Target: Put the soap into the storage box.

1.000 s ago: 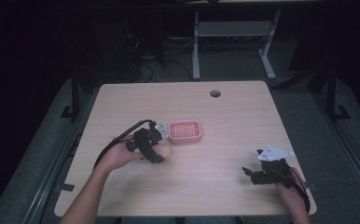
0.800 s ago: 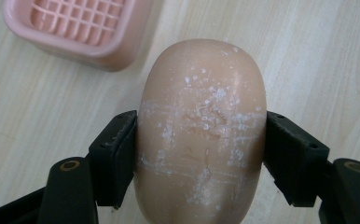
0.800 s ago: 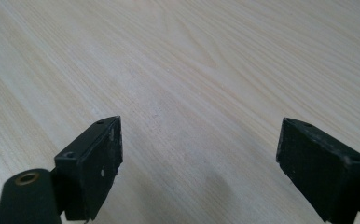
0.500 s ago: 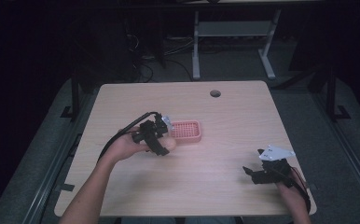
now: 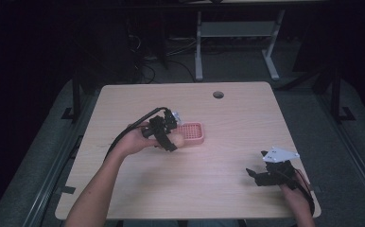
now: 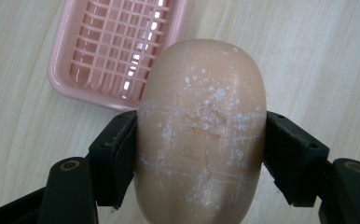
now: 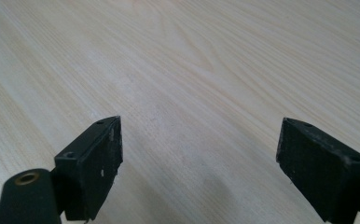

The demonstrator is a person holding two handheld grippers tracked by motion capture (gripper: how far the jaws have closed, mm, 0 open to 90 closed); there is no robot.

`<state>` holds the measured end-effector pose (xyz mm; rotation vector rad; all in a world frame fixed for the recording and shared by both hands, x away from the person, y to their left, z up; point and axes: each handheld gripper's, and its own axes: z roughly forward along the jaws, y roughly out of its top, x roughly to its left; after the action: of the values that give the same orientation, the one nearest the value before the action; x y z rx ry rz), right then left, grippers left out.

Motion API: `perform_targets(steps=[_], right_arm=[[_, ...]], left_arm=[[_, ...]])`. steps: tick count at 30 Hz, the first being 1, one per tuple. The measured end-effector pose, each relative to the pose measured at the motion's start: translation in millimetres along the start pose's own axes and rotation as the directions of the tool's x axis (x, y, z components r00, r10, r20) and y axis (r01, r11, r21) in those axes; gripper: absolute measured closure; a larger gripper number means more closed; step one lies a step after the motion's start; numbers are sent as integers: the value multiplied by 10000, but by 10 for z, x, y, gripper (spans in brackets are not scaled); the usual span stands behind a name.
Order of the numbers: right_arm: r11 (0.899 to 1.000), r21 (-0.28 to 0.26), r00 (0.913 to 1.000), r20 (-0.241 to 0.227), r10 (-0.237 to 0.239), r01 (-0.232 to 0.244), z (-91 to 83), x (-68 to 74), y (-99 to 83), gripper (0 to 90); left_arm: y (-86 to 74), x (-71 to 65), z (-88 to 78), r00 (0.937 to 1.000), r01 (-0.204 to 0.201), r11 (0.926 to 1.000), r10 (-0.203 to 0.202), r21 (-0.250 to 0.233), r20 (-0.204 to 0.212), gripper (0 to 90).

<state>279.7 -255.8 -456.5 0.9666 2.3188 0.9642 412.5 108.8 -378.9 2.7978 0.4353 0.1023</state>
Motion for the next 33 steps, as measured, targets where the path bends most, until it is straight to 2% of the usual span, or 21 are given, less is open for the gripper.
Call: perform_targets(steps=[8, 20, 33], right_arm=[[10000, -46, 10000, -6, -58, 58, 4, 5, 3, 138], [10000, -82, 10000, -2, 7, -7, -4, -6, -2, 138], [9997, -166, 9998, 80, 187, -186, -27, -21, -6, 138]], left_arm=[[86, 60, 35, 10000, 19, 10000, -19, 19, 50, 312], [253, 149, -3, 10000, -28, 10000, 28, 19, 10, 312], [467, 207, -52, 9992, -352, 9994, 353, 32, -173, 312]])
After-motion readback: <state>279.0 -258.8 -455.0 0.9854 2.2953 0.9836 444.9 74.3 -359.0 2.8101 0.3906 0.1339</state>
